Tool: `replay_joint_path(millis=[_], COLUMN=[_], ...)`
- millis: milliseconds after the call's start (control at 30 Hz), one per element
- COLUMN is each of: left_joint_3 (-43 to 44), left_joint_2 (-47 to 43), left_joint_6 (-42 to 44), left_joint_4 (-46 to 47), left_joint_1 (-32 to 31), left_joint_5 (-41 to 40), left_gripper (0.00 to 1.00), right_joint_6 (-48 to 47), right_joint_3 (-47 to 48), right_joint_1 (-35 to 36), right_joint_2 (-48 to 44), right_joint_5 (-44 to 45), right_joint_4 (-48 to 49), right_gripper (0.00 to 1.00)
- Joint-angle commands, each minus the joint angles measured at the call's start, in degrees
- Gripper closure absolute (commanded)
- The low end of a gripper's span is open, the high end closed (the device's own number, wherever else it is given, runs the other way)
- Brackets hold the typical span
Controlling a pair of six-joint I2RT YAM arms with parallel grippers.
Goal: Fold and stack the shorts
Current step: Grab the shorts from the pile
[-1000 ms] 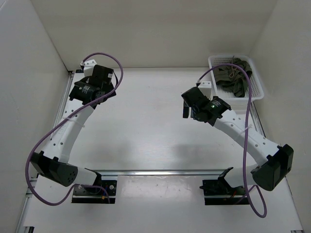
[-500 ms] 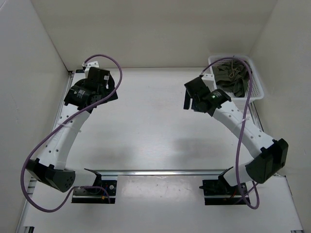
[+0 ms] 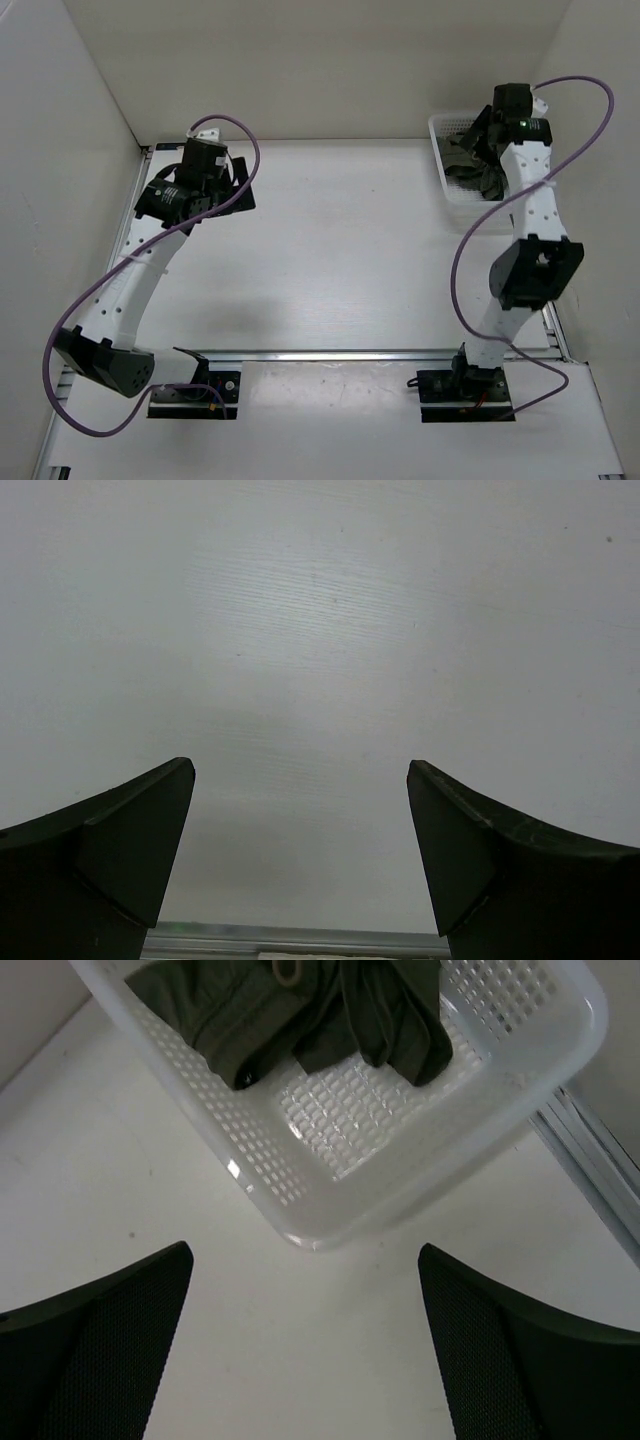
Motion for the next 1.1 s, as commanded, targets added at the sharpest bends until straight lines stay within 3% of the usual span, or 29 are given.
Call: replay_joint_path(millis=[0, 267, 433, 600, 700, 733, 833, 867, 1067], left_joint_3=[2.5, 6.2, 3.82, 7.86, 9.88, 9.89, 9.89, 9.89, 6.82], left_joint_2=[1.56, 10.36, 12.38, 18.8, 21.26, 21.26, 21.79, 21.79, 16.44], left_joint_6=[0.8, 2.56, 2.04, 3.79, 3.79, 3.79, 4.5, 4.5, 4.5], left_joint_4=[2.0, 3.13, 6.04, 6.04, 6.04, 6.04, 6.04, 6.04, 6.04], left_joint_1=[-0.13, 0.4, 1.54, 2.25, 2.25, 2.77, 2.77, 3.29, 5.41], left_joint_5=[1.92, 0.79, 0.78, 5.52, 6.05, 6.05, 6.93, 7.46, 13.6], left_gripper=[0.01, 0.01, 0.01, 0.01, 0.01, 0.01, 0.01, 0.01, 0.01], right_joint_6=[-1.65, 2.47, 4.75, 8.89, 10.03, 10.04, 10.74, 10.74, 9.26], right_joint_3=[10.44, 34.6, 33.84, 35.6, 35.6, 35.6, 34.55, 33.67, 20.43], right_joint_1=[-2.56, -9.15, -9.16, -9.68, -9.68, -9.68, -9.68, -9.68, -9.68], right_joint_2=[9.71, 35.98, 43.03, 47.35, 47.97, 47.97, 44.92, 43.33, 22.07], right_joint_5=[-5.32, -19.12, -22.73, -22.21, -23.42, -23.96, -25.54, -25.55, -26.6], right_joint_4=[-1.03, 1.33, 15.98, 21.46, 24.98, 25.59, 25.6, 25.6, 24.28], right_gripper=[0.02, 0.01, 0.04, 0.11, 0.38, 0.62, 0.94, 1.0, 1.0])
